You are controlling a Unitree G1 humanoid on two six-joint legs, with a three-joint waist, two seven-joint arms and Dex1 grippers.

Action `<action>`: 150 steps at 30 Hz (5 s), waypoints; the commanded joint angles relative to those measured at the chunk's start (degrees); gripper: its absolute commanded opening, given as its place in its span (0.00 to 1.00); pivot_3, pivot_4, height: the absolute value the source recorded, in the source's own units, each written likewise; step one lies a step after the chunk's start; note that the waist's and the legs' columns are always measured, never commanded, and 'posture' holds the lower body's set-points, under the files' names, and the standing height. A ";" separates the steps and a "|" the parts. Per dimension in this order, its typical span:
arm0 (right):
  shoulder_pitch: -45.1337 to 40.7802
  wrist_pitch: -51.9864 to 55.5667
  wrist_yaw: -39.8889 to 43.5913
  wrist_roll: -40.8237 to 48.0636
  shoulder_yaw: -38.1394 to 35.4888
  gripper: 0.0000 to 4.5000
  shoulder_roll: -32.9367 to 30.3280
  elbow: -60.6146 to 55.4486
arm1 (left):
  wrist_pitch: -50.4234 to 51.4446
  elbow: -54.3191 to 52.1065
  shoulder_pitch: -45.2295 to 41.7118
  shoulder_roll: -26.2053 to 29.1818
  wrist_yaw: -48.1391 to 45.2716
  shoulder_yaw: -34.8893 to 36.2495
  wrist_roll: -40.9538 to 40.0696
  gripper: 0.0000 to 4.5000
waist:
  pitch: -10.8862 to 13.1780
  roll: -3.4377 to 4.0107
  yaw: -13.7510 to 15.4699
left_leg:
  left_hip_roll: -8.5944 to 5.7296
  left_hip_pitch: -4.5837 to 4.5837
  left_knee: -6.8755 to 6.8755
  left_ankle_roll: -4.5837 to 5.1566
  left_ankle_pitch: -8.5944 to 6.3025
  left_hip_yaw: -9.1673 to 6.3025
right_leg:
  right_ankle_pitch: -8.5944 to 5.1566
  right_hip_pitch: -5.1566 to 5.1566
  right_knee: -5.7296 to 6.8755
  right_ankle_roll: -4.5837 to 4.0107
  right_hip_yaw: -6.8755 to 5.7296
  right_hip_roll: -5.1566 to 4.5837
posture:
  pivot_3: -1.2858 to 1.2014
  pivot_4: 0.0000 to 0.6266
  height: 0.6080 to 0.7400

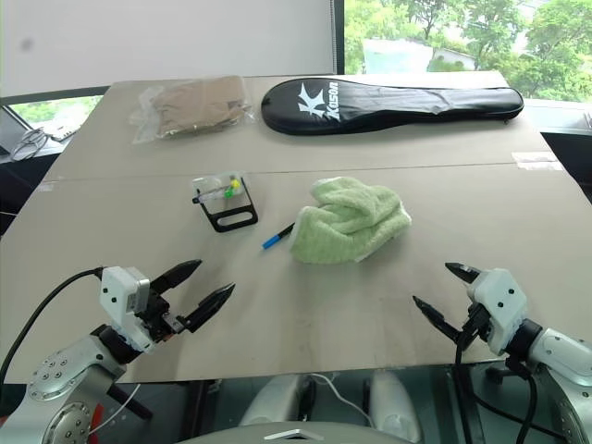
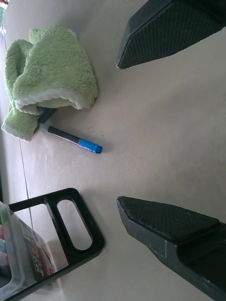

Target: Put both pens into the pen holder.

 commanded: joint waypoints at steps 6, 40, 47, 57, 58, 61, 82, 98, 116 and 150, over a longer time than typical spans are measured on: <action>-21.22 17.75 -4.00 4.05 7.30 1.00 -2.11 0.39 | -5.67 0.41 -0.87 1.05 -8.42 -1.18 -1.78 1.00 | 0.08 -0.05 -0.61 | 0.04 0.37 -0.02 0.02 -0.01 0.19 | 0.01 0.24 0.04 -0.02 0.20 0.04 | 0.52 0.24 1.00; -59.21 18.39 6.17 -7.15 27.17 0.01 6.03 29.51 | -10.16 1.07 -1.78 1.97 -13.40 -1.37 -4.04 1.00 | 0.15 0.07 -0.12 | 0.04 -0.47 -0.03 -0.17 0.09 -0.13 | 0.02 -0.42 -0.23 -0.03 -0.20 -0.05 | 0.52 0.24 1.00; -48.71 32.50 7.10 5.53 5.10 0.01 -6.70 11.32 | -7.26 0.48 -5.22 3.28 -13.47 -2.42 -6.20 1.00 | 0.25 0.25 0.22 | 0.03 -0.93 -0.03 -0.17 0.09 -0.22 | 0.03 -0.81 -0.23 -0.03 -0.29 -0.06 | 0.52 0.24 1.00; -33.26 25.30 1.72 -5.42 0.97 0.01 -15.67 20.06 | -3.96 3.68 -14.01 4.60 -14.37 -6.45 -6.31 1.00 | 0.24 0.25 -0.82 | 0.06 -0.63 -0.03 -0.13 0.09 0.22 | 0.02 -0.71 0.06 -0.02 0.06 0.03 | 0.52 0.24 1.00; -33.48 23.82 1.35 -6.91 3.33 0.01 -14.97 22.56 | -4.00 4.37 -14.66 4.63 -14.81 -7.03 -5.90 1.00 | 0.24 0.25 -1.03 | 0.09 -0.54 -0.04 -0.13 0.08 0.27 | 0.02 -0.65 0.07 -0.02 0.11 0.04 | 0.52 0.24 1.00; -34.97 20.36 1.71 -9.62 7.98 0.39 -13.90 27.25 | -3.97 6.37 -16.56 5.05 -15.49 -8.58 -4.10 1.00 | 0.25 0.23 -1.30 | 0.13 -0.30 -0.02 -0.07 0.05 0.32 | 0.02 -0.45 0.08 -0.02 0.19 0.10 | 0.52 0.24 1.00; -22.27 15.36 9.80 11.93 -4.63 0.98 -6.97 -6.08 | 35.79 9.43 -51.82 5.93 8.31 -29.78 13.45 1.00 | 0.38 0.01 0.22 | 0.04 -0.56 0.13 -0.10 0.06 0.14 | 0.02 -0.54 0.07 0.01 0.01 0.07 | 0.52 0.24 1.00; -6.64 6.37 7.60 10.78 -8.83 0.98 -2.93 -13.87 | 53.91 38.73 -84.00 -3.35 5.07 -43.81 17.41 1.00 | 0.48 -0.12 -0.19 | 0.03 -0.64 0.31 -0.13 0.08 0.08 | 0.02 -0.61 0.20 0.02 -0.14 0.39 | 0.52 0.24 1.00; -3.72 3.52 5.91 8.32 -7.35 1.00 -3.39 -14.09 | 43.38 54.88 -85.70 -5.43 -3.62 -51.44 25.72 0.42 | 0.44 -0.10 0.19 | -0.02 -0.49 0.56 -0.13 0.08 -0.03 | 0.01 -0.34 0.25 0.02 -0.06 0.34 | 0.52 0.24 1.00; -24.98 6.97 5.33 21.25 -0.36 1.00 -2.39 -4.57 | -14.88 8.17 -51.18 -3.20 -3.19 -8.04 19.06 0.01 | 0.44 -0.10 0.03 | -0.06 -0.61 0.74 -0.13 0.08 -0.22 | 0.03 -0.33 0.22 0.02 -0.30 0.02 | 0.52 0.24 1.00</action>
